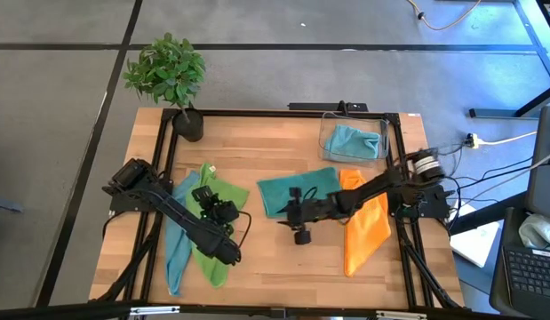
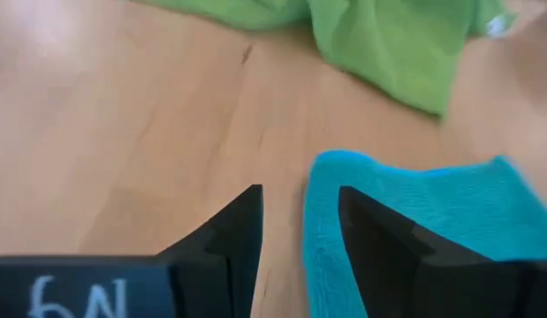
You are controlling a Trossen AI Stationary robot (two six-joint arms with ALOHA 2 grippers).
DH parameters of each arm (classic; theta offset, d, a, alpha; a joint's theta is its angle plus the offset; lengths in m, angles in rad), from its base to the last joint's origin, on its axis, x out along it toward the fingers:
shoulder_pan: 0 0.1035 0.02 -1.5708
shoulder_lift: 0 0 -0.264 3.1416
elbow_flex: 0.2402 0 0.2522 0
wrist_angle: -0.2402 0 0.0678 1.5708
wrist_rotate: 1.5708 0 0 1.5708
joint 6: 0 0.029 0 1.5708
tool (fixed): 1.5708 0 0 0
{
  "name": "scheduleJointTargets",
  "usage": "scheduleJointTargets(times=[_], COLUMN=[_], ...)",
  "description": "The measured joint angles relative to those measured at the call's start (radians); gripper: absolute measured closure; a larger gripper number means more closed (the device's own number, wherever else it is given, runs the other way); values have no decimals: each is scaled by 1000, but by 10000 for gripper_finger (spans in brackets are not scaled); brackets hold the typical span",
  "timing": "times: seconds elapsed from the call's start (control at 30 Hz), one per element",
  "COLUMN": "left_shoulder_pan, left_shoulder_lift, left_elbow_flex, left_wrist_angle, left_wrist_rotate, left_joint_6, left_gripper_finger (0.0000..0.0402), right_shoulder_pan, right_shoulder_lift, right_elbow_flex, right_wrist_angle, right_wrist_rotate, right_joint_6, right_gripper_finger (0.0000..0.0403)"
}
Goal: Fold microfiber towels
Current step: Fold the blue Fold the blue microfiber towel
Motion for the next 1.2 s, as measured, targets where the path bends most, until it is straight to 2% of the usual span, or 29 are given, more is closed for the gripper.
scheduleJointTargets(times=[0.17,0.27,0.4,0.57,0.67,0.8,1.0,1.1,1.2], left_shoulder_pan=[-1,-6,-7,-13,-18,-18,-14,-13,-10], left_shoulder_lift=[0,0,0,0,0,0,-1,-1,-1], left_elbow_flex=[0,0,0,0,0,0,0,0,0], left_wrist_angle=[6,12,19,30,34,60,160,180,182], left_wrist_rotate=[-41,-81,-86,-86,-86,-90,-111,-112,-115], left_joint_6=[-62,-80,-80,-80,-80,-72,33,58,59], left_gripper_finger=[276,276,276,276,276,276,276,276,276], right_shoulder_pan=[-10,-23,-41,-34,-39,-34,-18,19,69], right_shoulder_lift=[108,128,129,120,115,93,30,-41,-102], right_elbow_flex=[134,163,165,164,163,163,161,161,163], right_wrist_angle=[-183,-202,-207,-238,-254,-322,-401,-431,-473], right_wrist_rotate=[33,-15,-173,-537,-627,-630,-609,-529,-376], right_joint_6=[-5,9,53,86,129,129,102,75,50], right_gripper_finger=[250,250,250,250,250,250,250,250,250])
